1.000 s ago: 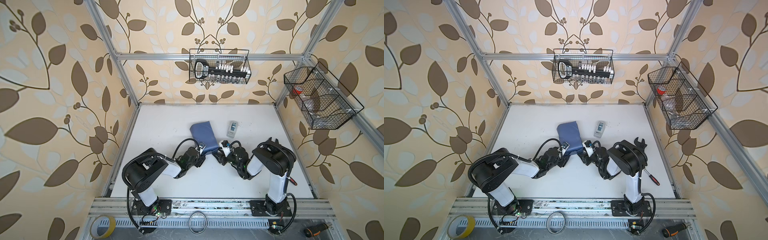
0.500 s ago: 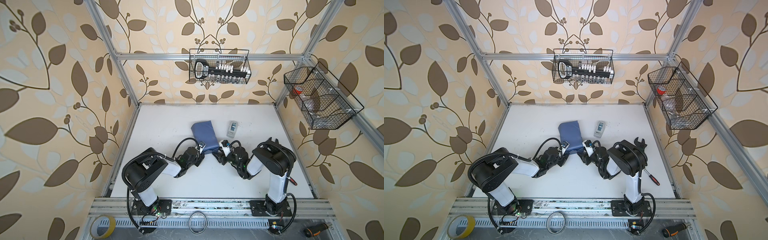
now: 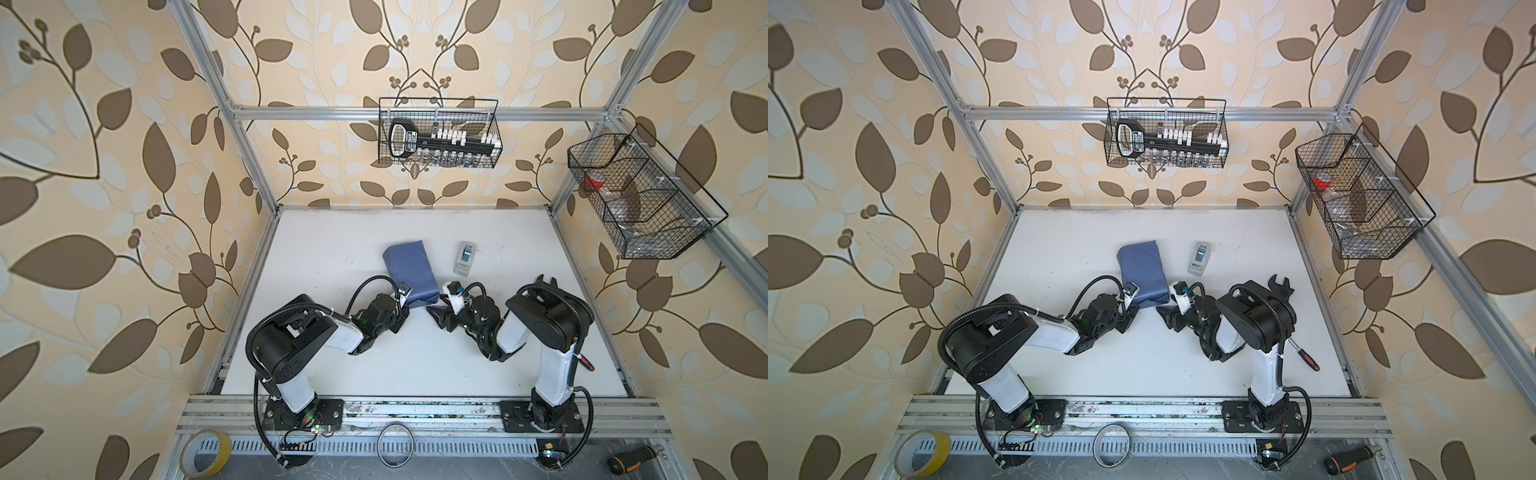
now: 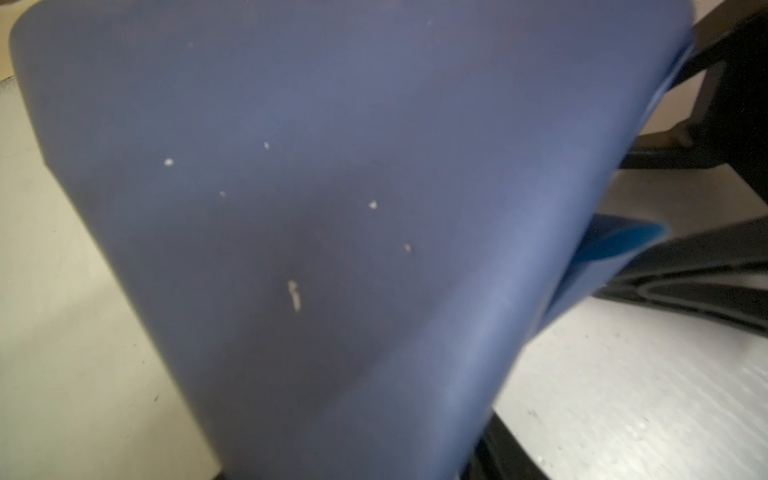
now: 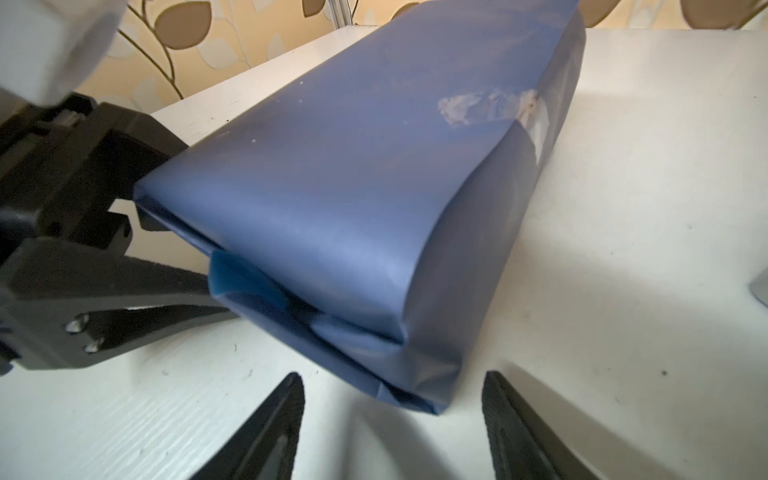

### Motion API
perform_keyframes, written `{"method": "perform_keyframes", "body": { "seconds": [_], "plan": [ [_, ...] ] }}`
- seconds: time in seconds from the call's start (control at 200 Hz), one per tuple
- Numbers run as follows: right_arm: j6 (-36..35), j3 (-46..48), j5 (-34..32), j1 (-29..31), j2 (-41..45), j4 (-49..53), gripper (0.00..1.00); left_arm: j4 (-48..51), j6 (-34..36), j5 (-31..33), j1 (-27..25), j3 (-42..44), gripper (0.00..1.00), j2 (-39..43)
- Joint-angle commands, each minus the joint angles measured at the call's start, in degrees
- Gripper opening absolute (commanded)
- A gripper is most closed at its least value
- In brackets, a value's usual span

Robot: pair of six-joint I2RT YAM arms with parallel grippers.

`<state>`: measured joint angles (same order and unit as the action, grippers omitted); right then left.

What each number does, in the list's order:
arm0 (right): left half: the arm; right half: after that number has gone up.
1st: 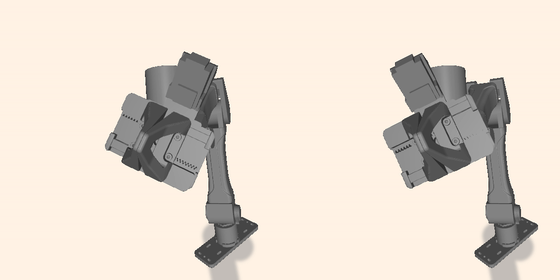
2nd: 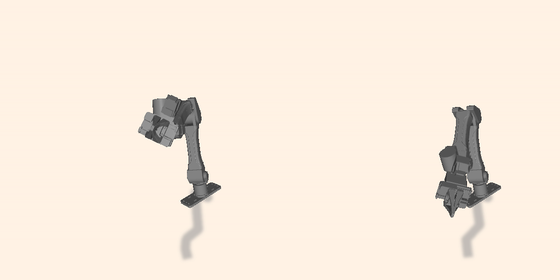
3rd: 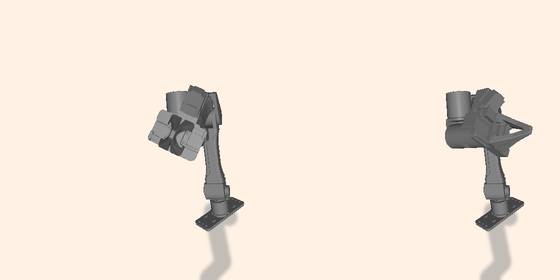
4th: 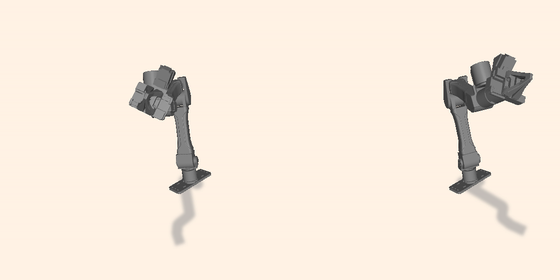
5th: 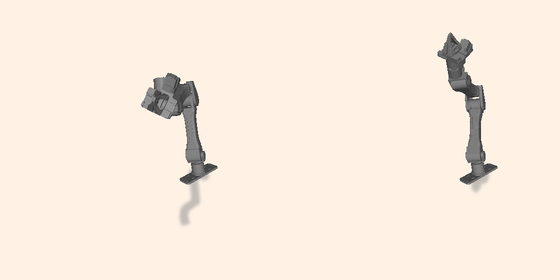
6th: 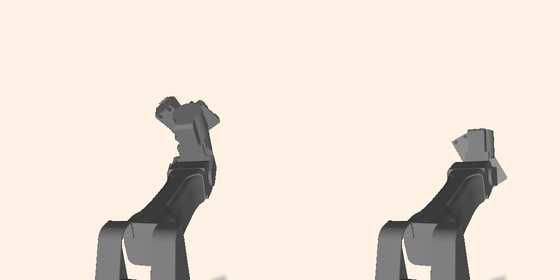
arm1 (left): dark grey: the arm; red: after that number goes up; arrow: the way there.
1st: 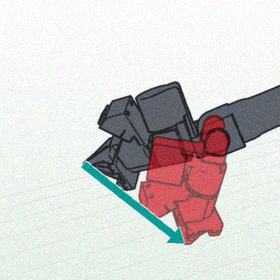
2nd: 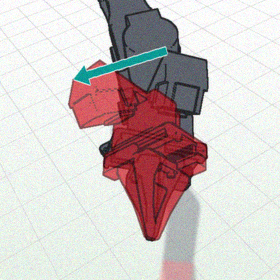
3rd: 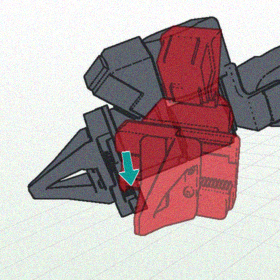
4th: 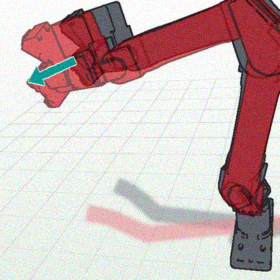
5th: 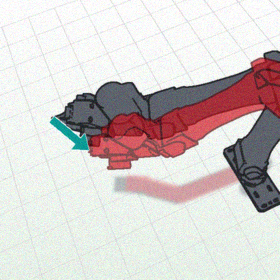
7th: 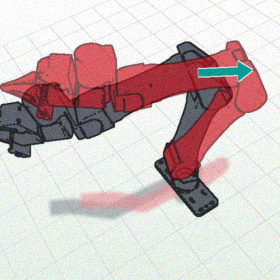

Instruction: Wrap the gift box in paper

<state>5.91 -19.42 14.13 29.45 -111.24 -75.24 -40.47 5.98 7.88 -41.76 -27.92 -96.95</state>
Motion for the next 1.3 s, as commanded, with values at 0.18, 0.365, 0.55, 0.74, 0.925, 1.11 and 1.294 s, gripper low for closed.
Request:
{"method": "perform_keyframes", "body": {
  "seconds": [0.18,0.365,0.55,0.74,0.925,1.11,1.294],
  "plan": [
    [5.5,5.2,-1.5,-0.7,5.8,-4.0,0.71,0.3,-1.0,-0.7,0.9,-1.9,0.53,0.0],
    [8.7,5.7,-1.4,-2.7,13.7,4.8,0.71,0.5,-1.3,-0.7,1.1,-1.9,0.53,-0.1],
    [10.0,4.2,-1.9,-4.3,22.8,17.5,0.71,0.7,-1.6,-0.9,1.2,-2.0,0.53,-0.2],
    [11.6,0.3,-2.3,-8.2,31.9,33.2,0.71,0.8,-1.9,-1.1,1.4,-2.1,0.53,-0.3],
    [12.7,-5.0,-3.1,-11.1,33.2,42.9,0.71,1.3,-2.5,-1.1,1.6,-2.5,0.53,-0.2],
    [14.6,-7.6,-3.4,-12.8,30.0,44.7,0.70,1.9,-4.0,-2.5,1.7,-3.1,0.52,-0.4],
    [15.1,-7.9,-3.4,-12.8,26.9,43.8,0.70,2.1,-5.0,-3.2,1.8,-3.4,0.50,-0.6]
  ]
}}
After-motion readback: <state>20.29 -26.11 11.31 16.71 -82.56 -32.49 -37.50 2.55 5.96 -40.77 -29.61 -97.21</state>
